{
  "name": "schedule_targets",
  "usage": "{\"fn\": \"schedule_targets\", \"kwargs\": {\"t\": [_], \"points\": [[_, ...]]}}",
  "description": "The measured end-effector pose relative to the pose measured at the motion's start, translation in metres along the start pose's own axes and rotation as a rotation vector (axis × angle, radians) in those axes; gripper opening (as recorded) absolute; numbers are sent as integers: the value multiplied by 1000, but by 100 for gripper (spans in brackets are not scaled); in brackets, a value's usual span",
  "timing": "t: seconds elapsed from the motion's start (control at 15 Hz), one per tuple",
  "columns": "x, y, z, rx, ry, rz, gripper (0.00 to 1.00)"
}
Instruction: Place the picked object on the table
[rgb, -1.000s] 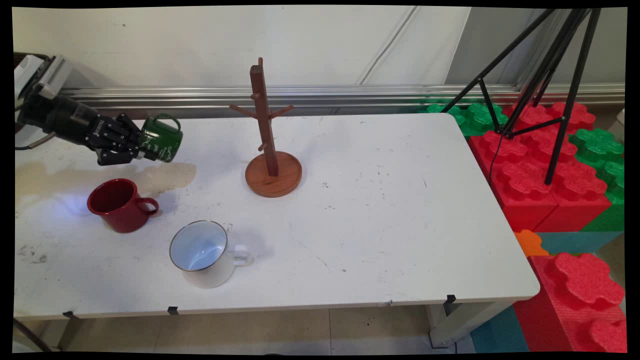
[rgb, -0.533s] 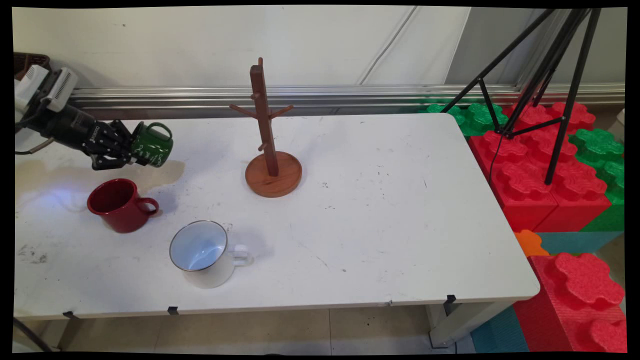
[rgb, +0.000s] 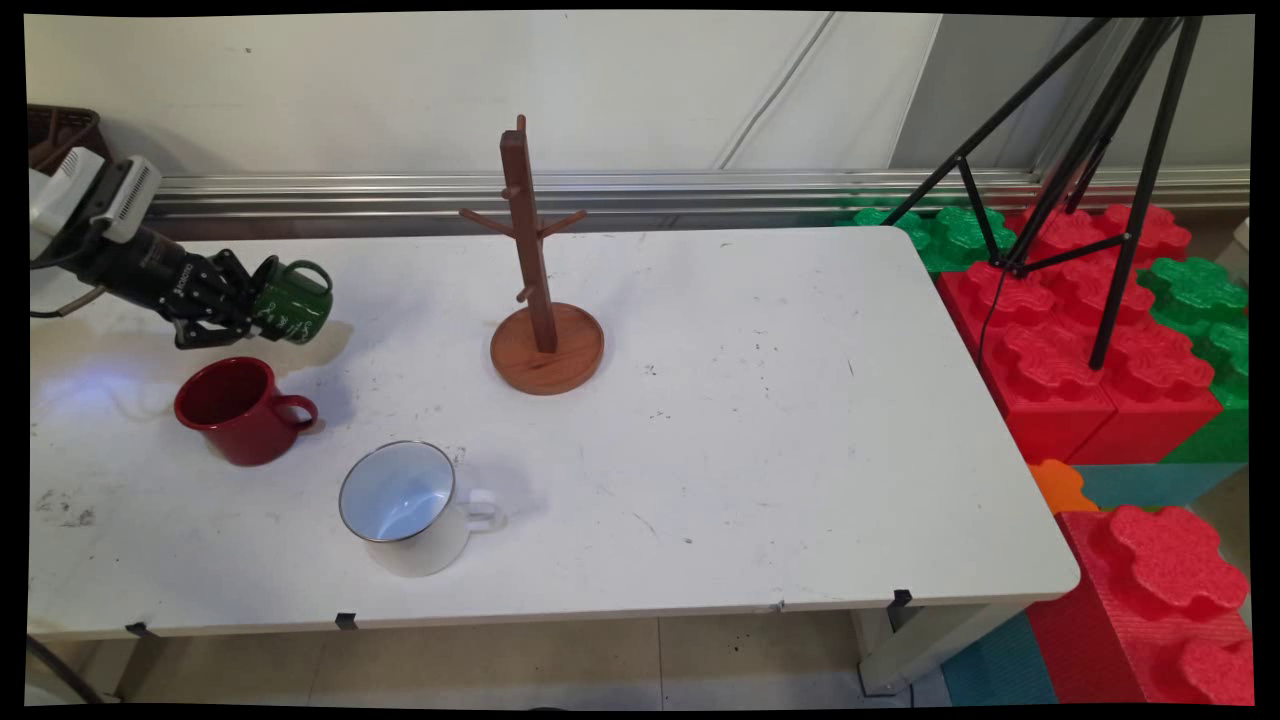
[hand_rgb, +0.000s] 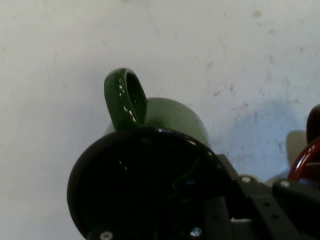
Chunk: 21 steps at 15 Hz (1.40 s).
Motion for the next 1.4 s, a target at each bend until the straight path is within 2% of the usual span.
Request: {"fn": "schedule_targets", "kwargs": {"t": [0.73,1.4], "points": [[-11,-12,7,10,-82,83,0],[-15,-15,11,-2,-138,185,0]]}}
